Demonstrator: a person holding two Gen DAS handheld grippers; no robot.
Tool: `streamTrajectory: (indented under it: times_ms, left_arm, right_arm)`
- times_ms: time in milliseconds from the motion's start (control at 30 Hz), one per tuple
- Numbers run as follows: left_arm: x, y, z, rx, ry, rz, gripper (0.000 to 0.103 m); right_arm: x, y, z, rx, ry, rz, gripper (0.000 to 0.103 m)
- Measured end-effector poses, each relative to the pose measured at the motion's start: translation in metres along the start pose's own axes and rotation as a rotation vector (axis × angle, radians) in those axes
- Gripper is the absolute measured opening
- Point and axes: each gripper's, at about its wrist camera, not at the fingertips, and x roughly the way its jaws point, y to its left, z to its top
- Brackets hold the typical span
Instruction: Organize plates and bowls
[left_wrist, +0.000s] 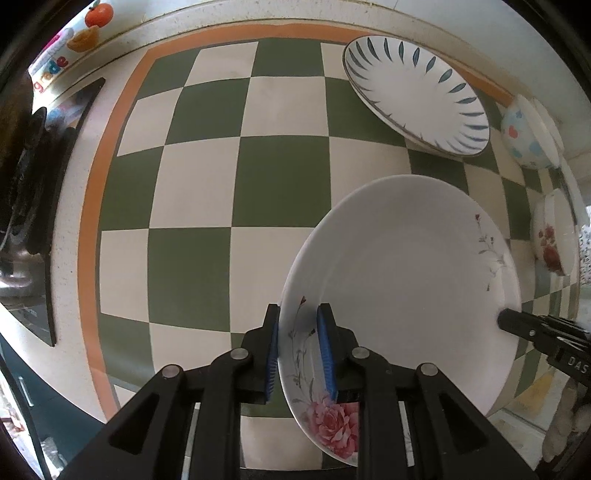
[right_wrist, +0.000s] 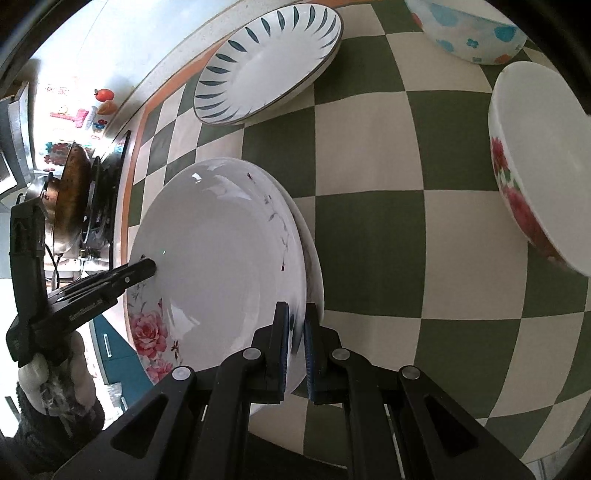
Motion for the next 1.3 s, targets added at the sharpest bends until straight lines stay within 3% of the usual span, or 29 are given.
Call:
streamTrajectory:
  times_ms: [300, 467, 567, 700, 767, 800, 1033, 1233, 1300]
  left_arm:
    - [0.007, -0.009, -0.004, 0.02, 0.005, 0.024, 0.018]
    - [-0.011, -0.008, -0.002, -0.002, -0.024, 0.004, 0.018]
    - [-0.029, -0.004, 0.009, -0.02, -0.058, -0.024, 0.018]
    - [-0.046, -0.005, 0.052, -0.035, -0.087, -0.08, 0.023]
    - [-0.045, -0.004, 0.078, -0.031, -0.087, -0.086, 0.025]
    - [-0.04, -0.006, 0.095, -0.027, -0.083, -0.088, 0.025]
    - [-0.003, -0.009, 0.175, -0.02, -0.013, -0.109, 0.025]
    - [0.038, -0.015, 0.216, 0.014, 0.066, -0.119, 0.026]
    - [0.046, -0.016, 0.223, 0.017, 0.08, -0.14, 0.025]
  right_arm:
    - [-0.002, -0.002, 0.002, 0.026, 0.038, 0.011, 0.012]
    - [-0.011, -0.003, 0.002, 0.043, 0.061, -0.028, 0.012]
    - [-0.035, -0.006, 0.009, 0.061, 0.028, -0.02, 0.012]
    - [-0.063, -0.002, 0.037, 0.079, -0.025, -0.007, 0.018]
    - [-0.071, 0.001, 0.062, 0.086, -0.061, -0.016, 0.032]
    - [-0.073, 0.0, 0.076, 0.093, -0.08, -0.032, 0.034]
    - [-0.054, -0.011, 0.17, 0.177, -0.109, -0.107, 0.034]
    - [-0.027, -0.021, 0.214, 0.205, -0.072, -0.191, 0.034]
    - [-0.018, -0.022, 0.22, 0.207, -0.056, -0.206, 0.026]
